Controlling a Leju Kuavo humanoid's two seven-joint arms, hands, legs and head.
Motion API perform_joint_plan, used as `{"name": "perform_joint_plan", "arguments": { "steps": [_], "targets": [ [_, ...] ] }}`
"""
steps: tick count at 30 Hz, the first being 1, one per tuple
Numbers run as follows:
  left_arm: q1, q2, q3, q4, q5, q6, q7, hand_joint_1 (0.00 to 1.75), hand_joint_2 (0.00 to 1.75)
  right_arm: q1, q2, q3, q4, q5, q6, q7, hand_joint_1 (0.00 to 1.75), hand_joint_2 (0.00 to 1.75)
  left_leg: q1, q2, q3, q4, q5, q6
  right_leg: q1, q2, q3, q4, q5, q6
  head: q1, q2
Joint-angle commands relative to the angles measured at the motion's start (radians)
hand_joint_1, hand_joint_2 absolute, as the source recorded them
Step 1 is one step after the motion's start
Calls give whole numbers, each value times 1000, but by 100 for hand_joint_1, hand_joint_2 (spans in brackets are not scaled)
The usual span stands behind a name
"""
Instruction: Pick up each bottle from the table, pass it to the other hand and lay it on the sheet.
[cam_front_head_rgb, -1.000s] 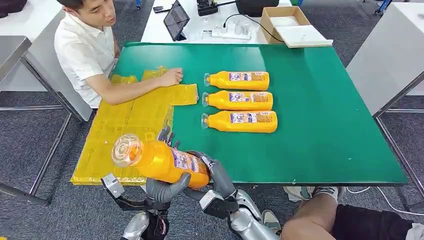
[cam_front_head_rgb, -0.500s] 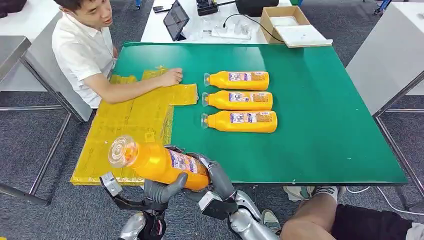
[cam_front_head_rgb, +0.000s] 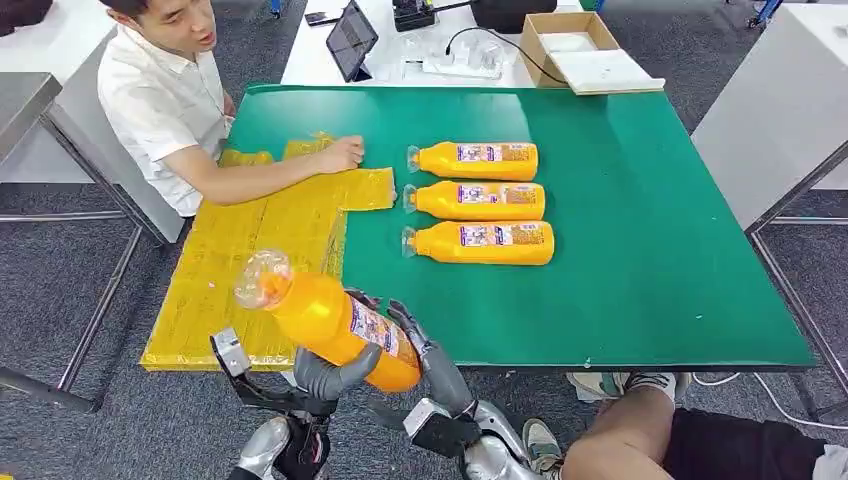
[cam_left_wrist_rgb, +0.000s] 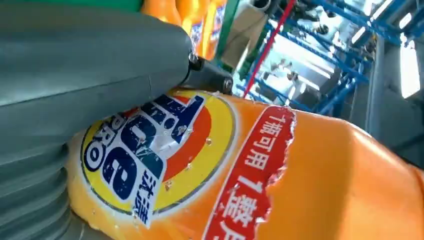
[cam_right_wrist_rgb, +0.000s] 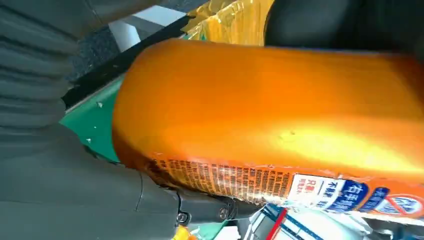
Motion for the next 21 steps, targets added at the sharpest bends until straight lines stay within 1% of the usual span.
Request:
{"name": "perform_joint_plan", "arguments": {
  "steps": [1,2,3,4,5,6,8,9,11,12,18,19,21],
  "targets": [
    [-92,49,36,11,-440,564,-54,175,175,100,-18,4,-14,68,-171,-10,0,0,1,-3,4,-1,-1,-2,2,-4,5,-1,-2,-2,0,0],
    [-92,53,39,9,-439,563,-54,175,175,101,-21,4,-15,68,-171,-10,0,0,1,-3,2,-1,0,-1,1,-3,3,-1,-1,-1,1,0],
    [-92,51,54,5,-481,613,-57,175,175,108,-22,-1,-23,64,-189,-6,0,0,1,-1,4,-1,-1,-2,2,-2,5,-1,-2,-2,1,0],
    [-98,56,56,7,-553,688,-72,175,175,112,-22,-6,-27,61,-205,-4,0,0,2,2,4,-1,-1,-2,2,1,4,-1,-1,-2,0,0],
    [-107,63,64,16,-645,781,-79,175,175,118,-19,-20,-33,55,-227,-4,0,0,1,0,2,-1,-1,-1,1,-1,3,0,-1,-2,0,0],
    [-120,66,70,26,-702,828,-69,175,175,121,-16,-33,-38,52,-249,-5,0,0,1,-1,4,-1,-1,-2,1,-2,5,0,-2,-2,1,0],
    [-152,69,88,63,-799,886,-37,175,175,123,-3,-70,-45,45,-303,-4,0,0,1,-2,1,0,0,-1,1,-1,2,0,-1,-1,0,0],
    [-174,67,110,94,-884,920,-18,175,175,121,8,-99,-47,45,-345,0,0,0,1,-1,3,0,-1,-2,2,-1,4,0,-2,-2,0,0],
    [-200,38,188,132,-1029,920,-1,175,175,117,24,-128,-50,76,-418,13,0,0,1,-1,1,-1,0,-1,1,-1,2,0,0,-1,0,0],
    [-207,38,189,140,-1031,920,1,175,175,115,26,-129,-51,76,-417,13,0,0,1,-1,3,-1,-1,-2,1,-1,4,0,-1,-2,0,0],
    [-211,38,189,144,-1031,920,1,175,175,114,27,-129,-52,76,-418,14,0,0,1,0,2,-1,0,-1,1,0,3,0,0,-2,0,0],
    [-218,27,216,162,-1115,920,33,175,175,121,42,-149,-52,55,-425,17,0,0,1,0,4,-1,-1,-2,1,-1,5,-1,-1,-2,0,0],
    [-290,49,210,274,-1260,920,123,175,175,126,59,-162,-55,30,-419,21,0,0,1,-1,2,-1,0,-1,1,-2,2,0,0,-1,0,0]
  ]
}}
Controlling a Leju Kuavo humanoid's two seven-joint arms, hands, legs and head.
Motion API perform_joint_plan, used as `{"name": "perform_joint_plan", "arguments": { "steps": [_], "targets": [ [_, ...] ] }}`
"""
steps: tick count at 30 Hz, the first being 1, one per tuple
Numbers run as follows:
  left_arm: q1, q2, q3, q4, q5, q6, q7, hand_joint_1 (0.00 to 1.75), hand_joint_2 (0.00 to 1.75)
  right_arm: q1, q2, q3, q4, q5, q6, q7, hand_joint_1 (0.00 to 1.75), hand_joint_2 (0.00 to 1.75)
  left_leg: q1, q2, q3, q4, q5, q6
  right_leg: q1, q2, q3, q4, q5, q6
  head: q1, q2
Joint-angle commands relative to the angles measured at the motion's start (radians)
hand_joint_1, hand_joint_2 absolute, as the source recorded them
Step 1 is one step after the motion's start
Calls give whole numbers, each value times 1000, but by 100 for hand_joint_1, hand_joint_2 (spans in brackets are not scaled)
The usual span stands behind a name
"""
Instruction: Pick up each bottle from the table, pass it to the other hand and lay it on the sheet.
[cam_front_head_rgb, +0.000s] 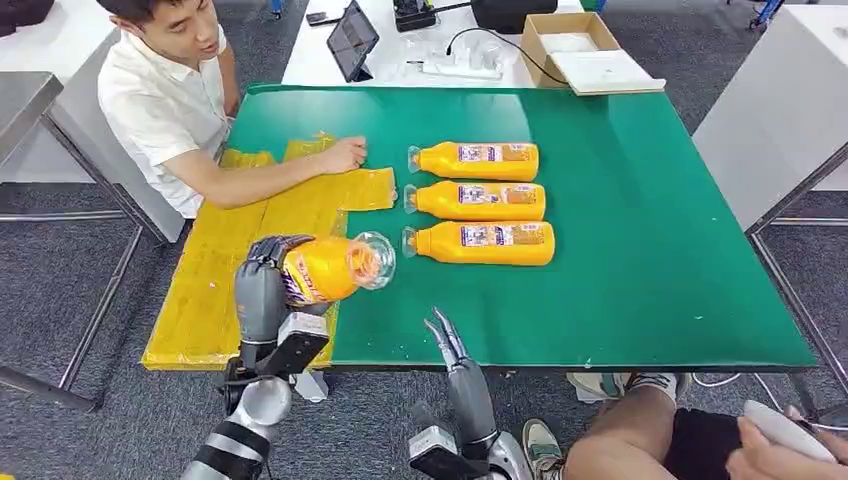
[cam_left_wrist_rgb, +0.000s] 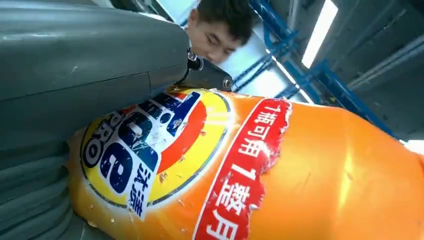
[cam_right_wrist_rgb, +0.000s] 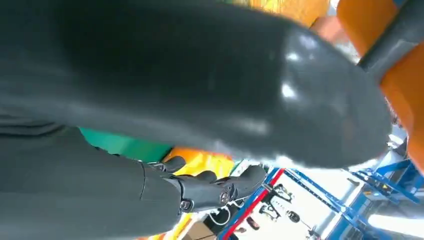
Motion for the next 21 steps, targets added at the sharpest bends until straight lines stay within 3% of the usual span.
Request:
{"name": "perform_joint_plan", "arguments": {
  "steps": [1,7,21],
  "targets": [
    [-188,26,65,297,-298,0,177,175,175,6,46,-74,2,-51,-4,13,0,0,1,0,4,-1,-1,-2,1,-2,4,-1,-2,-2,0,0],
    [-483,74,-56,769,-463,-97,402,175,175,14,79,-31,-26,-92,10,9,0,0,1,-3,2,0,1,-2,1,-5,3,0,-1,-2,1,0],
    [-486,69,-61,778,-473,-103,414,175,175,19,76,-27,-33,-96,11,11,0,0,1,1,1,0,1,-2,1,0,1,1,0,-2,0,0]
  ]
}}
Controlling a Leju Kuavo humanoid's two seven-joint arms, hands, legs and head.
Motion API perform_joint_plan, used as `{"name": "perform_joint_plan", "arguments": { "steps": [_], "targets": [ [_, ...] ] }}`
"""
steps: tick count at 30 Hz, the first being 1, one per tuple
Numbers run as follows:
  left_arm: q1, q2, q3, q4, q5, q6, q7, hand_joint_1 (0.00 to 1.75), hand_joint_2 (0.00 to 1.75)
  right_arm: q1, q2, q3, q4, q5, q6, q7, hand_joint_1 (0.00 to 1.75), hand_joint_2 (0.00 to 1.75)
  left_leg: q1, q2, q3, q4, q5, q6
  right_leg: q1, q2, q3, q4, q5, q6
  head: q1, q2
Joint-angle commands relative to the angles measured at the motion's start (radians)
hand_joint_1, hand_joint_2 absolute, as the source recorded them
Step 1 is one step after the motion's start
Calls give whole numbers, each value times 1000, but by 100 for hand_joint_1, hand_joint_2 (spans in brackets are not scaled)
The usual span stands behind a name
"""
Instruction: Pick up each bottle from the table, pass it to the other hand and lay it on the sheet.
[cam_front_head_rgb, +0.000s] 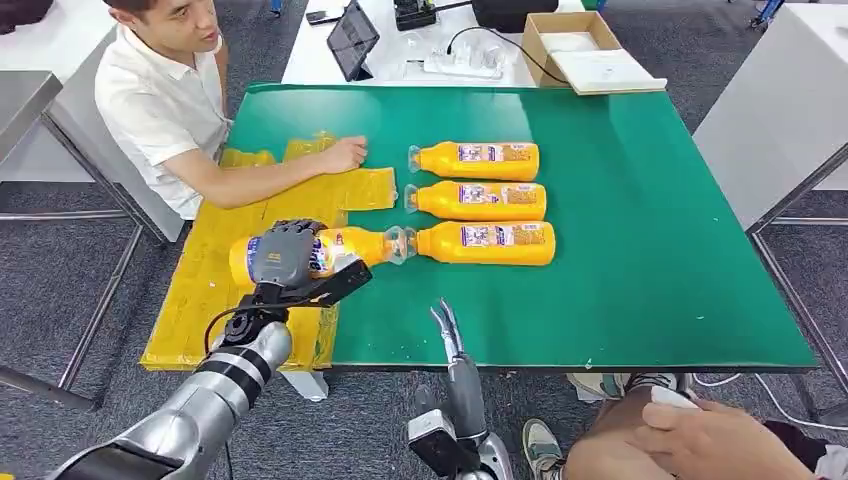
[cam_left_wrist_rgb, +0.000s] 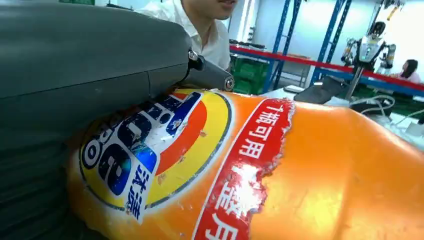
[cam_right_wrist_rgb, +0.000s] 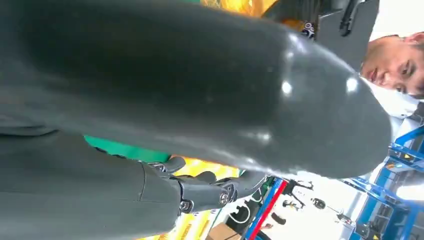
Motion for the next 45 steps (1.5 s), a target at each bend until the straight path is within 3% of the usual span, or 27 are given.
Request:
{"name": "perform_joint_plan", "arguments": {
  "steps": [1,27,28,29,34,45],
  "targets": [
    [-84,22,-43,144,0,-1,4,175,175,-7,-5,4,3,-6,4,3,0,0,1,2,3,0,-2,-1,1,0,3,0,-1,-2,0,0],
    [-84,22,-43,144,0,-1,4,175,175,-7,-5,4,3,-6,4,3,0,0,1,1,1,0,-1,-1,1,0,1,0,-1,-1,0,0],
    [-84,22,-43,144,0,-1,4,0,175,-7,-5,4,3,-6,4,3,0,0,1,2,4,0,-2,-2,1,0,3,0,-1,-2,0,0],
    [-138,29,38,279,126,-459,129,0,175,-34,-3,15,67,-19,38,56,0,0,1,1,3,0,-1,-1,1,0,2,0,-1,-2,0,0],
    [-148,51,37,328,121,-449,115,0,175,-61,10,7,143,-42,24,13,0,0,1,6,5,-2,-2,-2,1,5,4,-1,0,-2,0,0],
    [-141,50,38,322,122,-497,120,0,175,-69,6,5,156,-43,25,13,0,0,1,3,8,-1,-1,-1,0,2,7,0,0,-1,0,0]
  ]
}}
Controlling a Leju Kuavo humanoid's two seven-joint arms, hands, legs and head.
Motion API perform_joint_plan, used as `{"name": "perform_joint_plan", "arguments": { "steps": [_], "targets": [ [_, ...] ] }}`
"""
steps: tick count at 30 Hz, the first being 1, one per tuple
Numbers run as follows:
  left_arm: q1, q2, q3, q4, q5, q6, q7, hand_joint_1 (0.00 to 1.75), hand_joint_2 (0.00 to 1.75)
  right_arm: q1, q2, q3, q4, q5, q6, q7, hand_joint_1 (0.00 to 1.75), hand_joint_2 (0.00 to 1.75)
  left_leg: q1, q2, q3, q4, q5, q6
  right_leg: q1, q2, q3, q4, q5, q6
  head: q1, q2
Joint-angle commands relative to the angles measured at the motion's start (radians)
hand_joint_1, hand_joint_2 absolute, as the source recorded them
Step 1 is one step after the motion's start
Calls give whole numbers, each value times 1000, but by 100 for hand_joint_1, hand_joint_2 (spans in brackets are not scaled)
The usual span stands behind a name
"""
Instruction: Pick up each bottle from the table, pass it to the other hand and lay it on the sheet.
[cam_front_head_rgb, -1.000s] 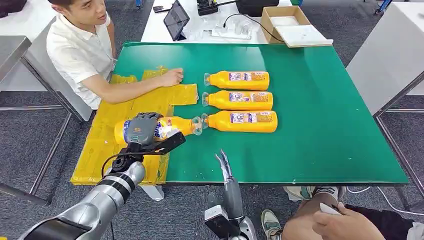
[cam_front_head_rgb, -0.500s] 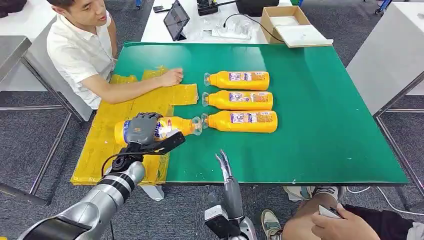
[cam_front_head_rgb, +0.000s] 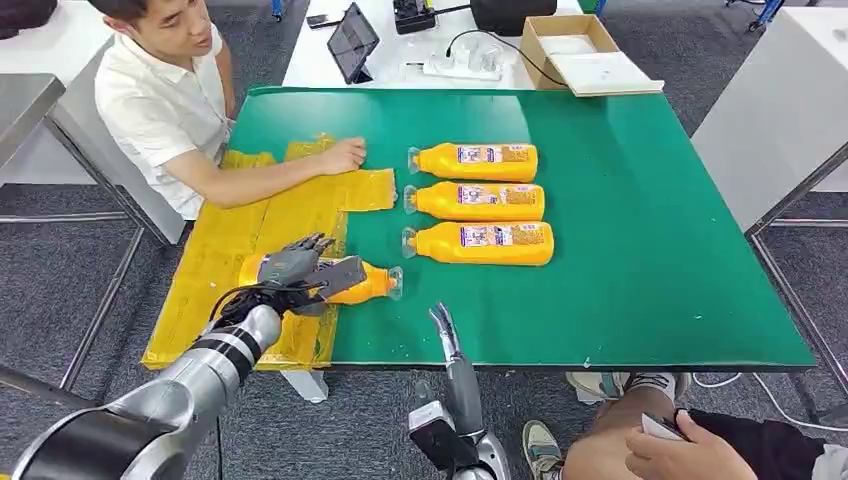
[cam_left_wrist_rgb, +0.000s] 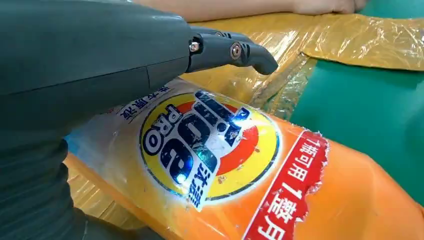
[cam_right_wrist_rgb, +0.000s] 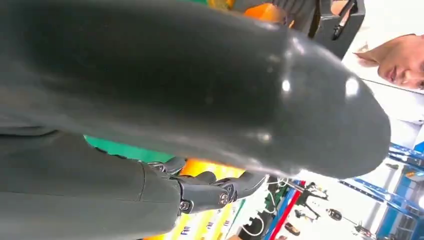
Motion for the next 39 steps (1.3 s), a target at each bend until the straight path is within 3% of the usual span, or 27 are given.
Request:
{"name": "perform_joint_plan", "arguments": {
  "steps": [1,14,21,22,24,29,39],
  "targets": [
    [-13,24,26,105,-1,-27,11,0,175,-43,0,5,93,-3,1,-3,0,0,1,5,5,-2,-1,-2,1,3,3,-1,0,-2,0,0],
    [-10,19,46,94,19,-10,-27,0,175,-43,-2,3,98,-1,-2,-7,0,0,1,5,6,-2,-1,-2,1,3,5,-1,0,-2,0,0],
    [43,-60,276,-45,404,71,-479,0,175,-33,-14,23,105,-19,-15,-32,0,0,0,1,5,-1,0,-1,0,0,4,0,0,-1,0,0],
    [64,-76,290,-104,496,77,-572,0,175,-34,-17,33,107,-27,-17,-37,0,0,1,1,6,-1,-1,-1,1,-1,5,-1,-1,-1,0,0],
    [103,-96,286,-217,651,49,-637,0,175,-33,-19,48,107,-36,-25,-41,0,0,1,-1,3,0,0,-1,1,-1,3,0,-1,-1,0,0],
    [241,-92,178,-565,976,24,-659,0,175,-29,-28,73,118,-55,-41,-46,0,0,0,2,2,0,-1,-1,1,0,2,-1,-1,-1,0,0],
    [341,-77,70,-792,1103,-33,-660,0,175,-42,-33,81,150,-68,-37,-67,0,0,1,2,0,0,-1,-1,1,1,-1,0,-1,-1,0,0]
  ]
}}
